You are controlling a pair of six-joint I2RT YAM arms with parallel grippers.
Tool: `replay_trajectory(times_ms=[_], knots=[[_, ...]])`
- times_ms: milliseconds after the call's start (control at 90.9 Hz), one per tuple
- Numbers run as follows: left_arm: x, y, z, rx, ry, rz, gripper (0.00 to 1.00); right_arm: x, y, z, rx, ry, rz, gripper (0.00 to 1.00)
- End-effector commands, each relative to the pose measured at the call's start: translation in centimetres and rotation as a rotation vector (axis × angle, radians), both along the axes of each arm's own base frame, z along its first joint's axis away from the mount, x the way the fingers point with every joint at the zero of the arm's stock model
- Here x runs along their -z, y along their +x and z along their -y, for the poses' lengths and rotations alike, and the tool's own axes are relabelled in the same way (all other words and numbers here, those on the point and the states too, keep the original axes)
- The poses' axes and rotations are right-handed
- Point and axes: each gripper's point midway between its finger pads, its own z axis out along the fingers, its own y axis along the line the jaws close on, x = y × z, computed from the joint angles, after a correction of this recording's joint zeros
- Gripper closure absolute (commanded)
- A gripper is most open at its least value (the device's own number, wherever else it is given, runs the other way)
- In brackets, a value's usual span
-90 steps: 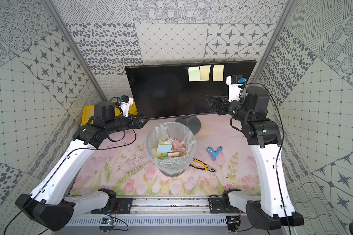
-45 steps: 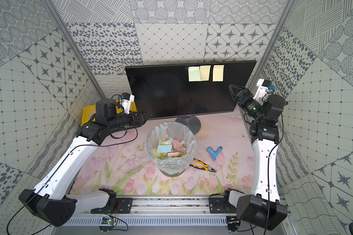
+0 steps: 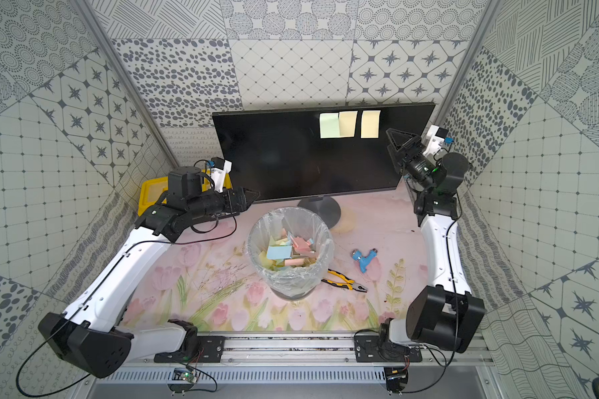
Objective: Remove the sticky note from the monitor
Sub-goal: Tear off the sticky note from the monitor.
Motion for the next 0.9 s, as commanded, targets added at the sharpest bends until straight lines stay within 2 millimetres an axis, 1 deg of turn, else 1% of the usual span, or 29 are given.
replay_trajectory(times_ms=[0,121,209,319,506,638,693,836,891], knots=[[-0.5,0.4,0.6,0.034,-0.019,0.024,0.01,-3.0,-0.4,-1.2,-0.034,-0.015,0.102,0.07],[-0.4,0.4,0.8,0.039,-0.02,0.021,0.01,-3.0,0.4,-1.8,-0.046,-0.016,0.105,0.09],[-0.4,0.5,0.8,0.036,-0.016,0.023,0.01,-2.7,1.2,-2.6,-0.073,-0.01,0.093,0.13],[-0.2,0.5,0.7,0.031,-0.009,0.019,0.01,-2.7,1.7,-3.5,-0.098,-0.009,0.099,0.18],[-0.2,0.4,0.7,0.028,-0.006,0.016,0.01,-3.4,1.9,-4.0,-0.109,-0.022,0.122,0.28],[-0.1,0.4,0.8,0.027,-0.01,0.008,0.01,-3.6,1.9,-4.0,-0.106,-0.031,0.131,0.43],[-0.2,0.3,0.8,0.028,-0.013,0.01,0.01,-3.6,1.9,-4.0,-0.104,-0.035,0.133,0.52],[-0.2,0.4,1.0,0.031,-0.012,0.012,0.01,-3.8,1.7,-4.0,-0.101,-0.044,0.136,0.68],[-0.2,0.4,1.0,0.033,-0.013,0.011,0.01,-3.7,1.7,-4.0,-0.101,-0.049,0.134,0.76]])
